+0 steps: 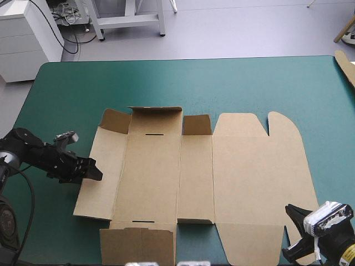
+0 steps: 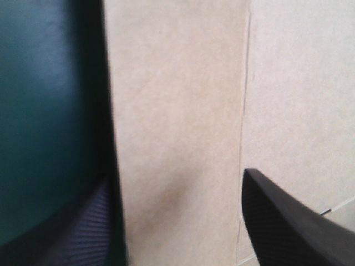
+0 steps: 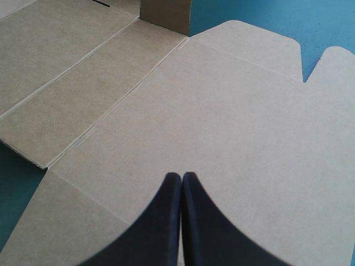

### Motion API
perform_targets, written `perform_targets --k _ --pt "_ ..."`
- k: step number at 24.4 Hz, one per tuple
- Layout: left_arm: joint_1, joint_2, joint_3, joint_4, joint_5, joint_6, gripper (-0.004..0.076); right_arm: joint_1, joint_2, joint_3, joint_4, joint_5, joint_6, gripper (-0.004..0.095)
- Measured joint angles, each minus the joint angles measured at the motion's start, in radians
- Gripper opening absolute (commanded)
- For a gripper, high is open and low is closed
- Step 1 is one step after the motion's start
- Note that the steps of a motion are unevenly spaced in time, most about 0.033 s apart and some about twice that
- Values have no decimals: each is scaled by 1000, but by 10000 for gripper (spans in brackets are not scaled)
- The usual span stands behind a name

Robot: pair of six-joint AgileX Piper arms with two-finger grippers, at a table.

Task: Fold the box

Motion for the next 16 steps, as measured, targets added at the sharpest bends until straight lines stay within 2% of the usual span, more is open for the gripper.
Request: perform_targets --k 6,16 --pt "-122 1 0 0 0 -30 455 0 0 0 0 0 0 -16" --pt "-194 1 0 21 -1 -80 388 0 0 0 0 0 0 -16"
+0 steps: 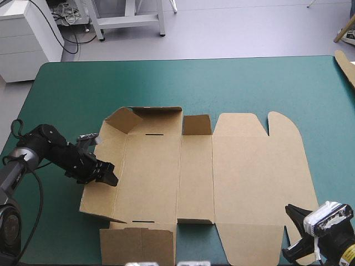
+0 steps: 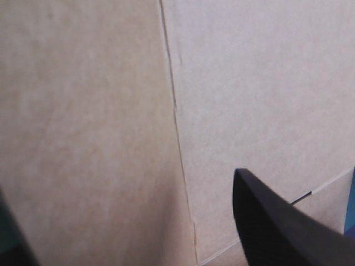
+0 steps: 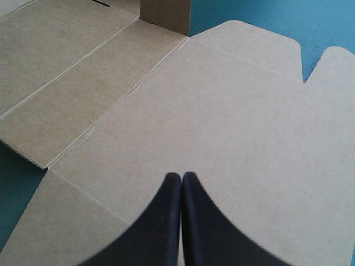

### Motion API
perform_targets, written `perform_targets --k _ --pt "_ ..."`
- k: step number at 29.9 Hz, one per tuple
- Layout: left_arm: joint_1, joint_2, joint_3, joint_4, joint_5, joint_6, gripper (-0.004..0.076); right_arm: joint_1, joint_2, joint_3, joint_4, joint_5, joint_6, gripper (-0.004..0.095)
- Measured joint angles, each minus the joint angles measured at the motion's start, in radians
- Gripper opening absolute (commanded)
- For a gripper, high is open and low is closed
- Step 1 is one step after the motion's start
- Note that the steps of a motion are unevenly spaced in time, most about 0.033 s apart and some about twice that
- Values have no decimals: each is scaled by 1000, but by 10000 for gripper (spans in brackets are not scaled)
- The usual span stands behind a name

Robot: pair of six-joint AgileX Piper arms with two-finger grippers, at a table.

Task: Fold the box

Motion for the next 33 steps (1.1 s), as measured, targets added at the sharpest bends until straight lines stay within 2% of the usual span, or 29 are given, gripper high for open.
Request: perform_targets --k 3,5,12,17,23,33 --pt "-18 1 0 0 0 0 358 0 0 0 0 0 0 -16" --pt "-20 1 0 -1 0 -1 309 0 0 0 0 0 0 -16" --pt "-20 1 0 3 0 9 -9 0 0 0 0 0 0 -16" --pt "-20 1 0 24 0 39 -8 0 0 0 0 0 0 -16" --pt "-50 1 -60 148 1 4 -8 0 0 0 0 0 0 -16" --pt "-338 11 -339 518 -104 -24 -8 0 0 0 0 0 0 -16"
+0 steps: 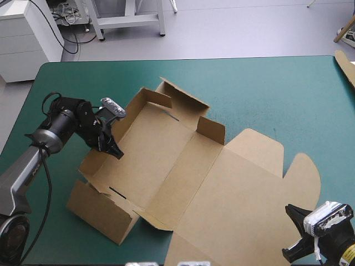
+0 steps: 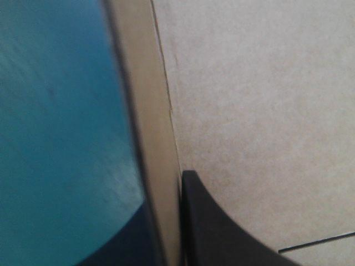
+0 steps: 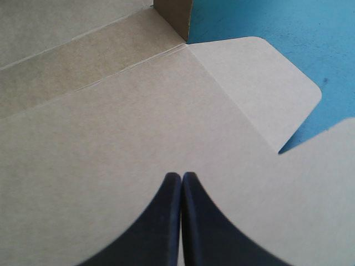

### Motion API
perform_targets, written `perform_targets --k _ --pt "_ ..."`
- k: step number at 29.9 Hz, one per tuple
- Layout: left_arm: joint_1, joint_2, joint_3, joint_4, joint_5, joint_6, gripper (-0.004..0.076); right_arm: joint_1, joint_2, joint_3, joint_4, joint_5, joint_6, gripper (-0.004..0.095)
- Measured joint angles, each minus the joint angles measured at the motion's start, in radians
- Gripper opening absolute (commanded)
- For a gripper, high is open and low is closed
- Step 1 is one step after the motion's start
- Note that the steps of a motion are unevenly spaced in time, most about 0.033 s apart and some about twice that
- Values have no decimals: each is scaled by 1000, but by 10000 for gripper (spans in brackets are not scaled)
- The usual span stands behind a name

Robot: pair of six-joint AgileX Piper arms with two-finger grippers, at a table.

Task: Fold the box

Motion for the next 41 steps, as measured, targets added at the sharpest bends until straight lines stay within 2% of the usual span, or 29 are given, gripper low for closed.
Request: perform_targets --k 10,25,37,41 --pt "-259 1 -100 345 -132 -55 -8 0 0 0 0 0 0 -16" --pt "-481 2 -104 759 -360 -119 -8 0 0 0 0 0 0 -16" --pt "-605 -1 -53 842 -370 -158 -8 0 0 0 0 0 19 -16" --pt "-609 -17 23 977 -422 -264 -8 0 0 0 0 0 19 -16"
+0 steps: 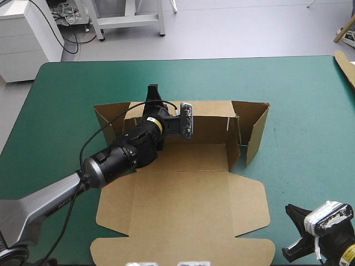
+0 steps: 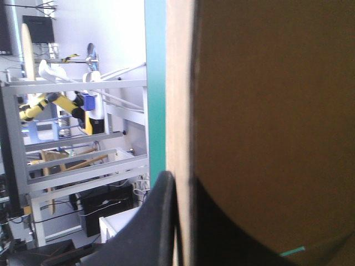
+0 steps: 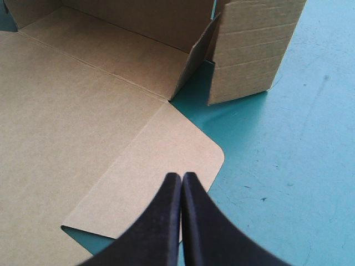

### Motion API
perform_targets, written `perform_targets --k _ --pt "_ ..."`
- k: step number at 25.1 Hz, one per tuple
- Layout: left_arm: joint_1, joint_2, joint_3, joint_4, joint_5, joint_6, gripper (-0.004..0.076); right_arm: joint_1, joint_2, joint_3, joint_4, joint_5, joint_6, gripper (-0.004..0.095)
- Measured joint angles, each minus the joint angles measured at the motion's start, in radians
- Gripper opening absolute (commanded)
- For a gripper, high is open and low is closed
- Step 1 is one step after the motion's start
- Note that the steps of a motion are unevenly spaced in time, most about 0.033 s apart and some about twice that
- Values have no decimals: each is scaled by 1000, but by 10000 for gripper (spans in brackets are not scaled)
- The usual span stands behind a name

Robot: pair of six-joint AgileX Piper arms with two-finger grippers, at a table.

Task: Fold the box

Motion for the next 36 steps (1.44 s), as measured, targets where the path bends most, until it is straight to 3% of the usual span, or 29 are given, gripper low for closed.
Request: perform_targets --k 8,11,16,18,23,32,36 --pt "-5 -45 204 448 -100 -425 -8 0 0 0 0 -2 3 -16" --pt "-11 -61 252 530 -110 -502 -8 0 0 0 0 -3 3 -16" --pt "-26 -74 283 567 -112 -538 -8 0 0 0 0 -4 7 39" --pt "-26 -76 285 569 -112 -549 -8 0 0 0 0 -4 7 149" --pt "-26 -78 286 573 -111 -558 -8 0 0 0 0 -4 7 531" --pt "-26 -78 286 576 -111 -560 -8 0 0 0 -1 -4 25 534" --pt "-26 -78 286 576 -111 -561 -8 0 0 0 -16 -7 104 534"
